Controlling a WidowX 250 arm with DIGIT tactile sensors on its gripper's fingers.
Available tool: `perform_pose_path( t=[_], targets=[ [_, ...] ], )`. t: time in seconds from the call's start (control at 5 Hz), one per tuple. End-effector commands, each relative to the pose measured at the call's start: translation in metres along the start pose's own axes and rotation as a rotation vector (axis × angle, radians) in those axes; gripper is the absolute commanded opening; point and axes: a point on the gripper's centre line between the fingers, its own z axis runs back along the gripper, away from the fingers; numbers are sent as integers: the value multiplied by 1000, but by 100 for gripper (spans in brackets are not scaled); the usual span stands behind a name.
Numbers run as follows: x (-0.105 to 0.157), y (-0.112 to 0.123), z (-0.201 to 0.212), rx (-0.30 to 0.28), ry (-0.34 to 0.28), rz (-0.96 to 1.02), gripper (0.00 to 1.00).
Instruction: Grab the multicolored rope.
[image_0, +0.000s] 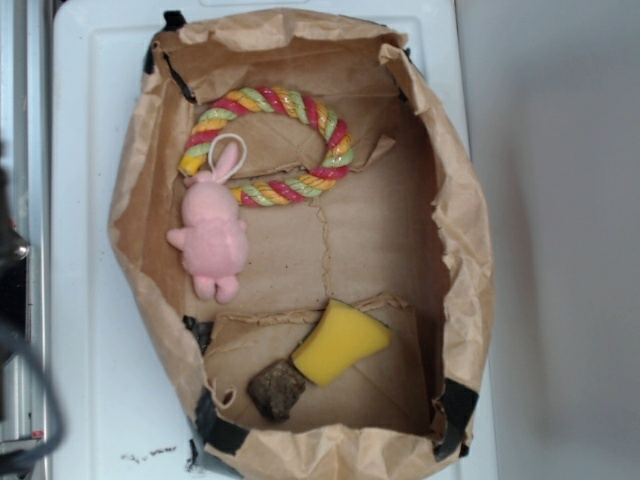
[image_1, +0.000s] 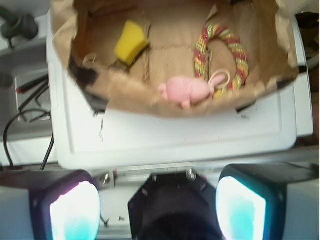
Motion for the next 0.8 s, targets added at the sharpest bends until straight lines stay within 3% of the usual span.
perform_pose_path(
  t=[0.0, 0.4, 0.6],
  targets=[
    [47, 23, -4, 8, -83, 24, 100],
    [66, 49, -24, 42, -134, 62, 100],
    [73, 65, -52, 21, -117, 91, 100]
  ],
)
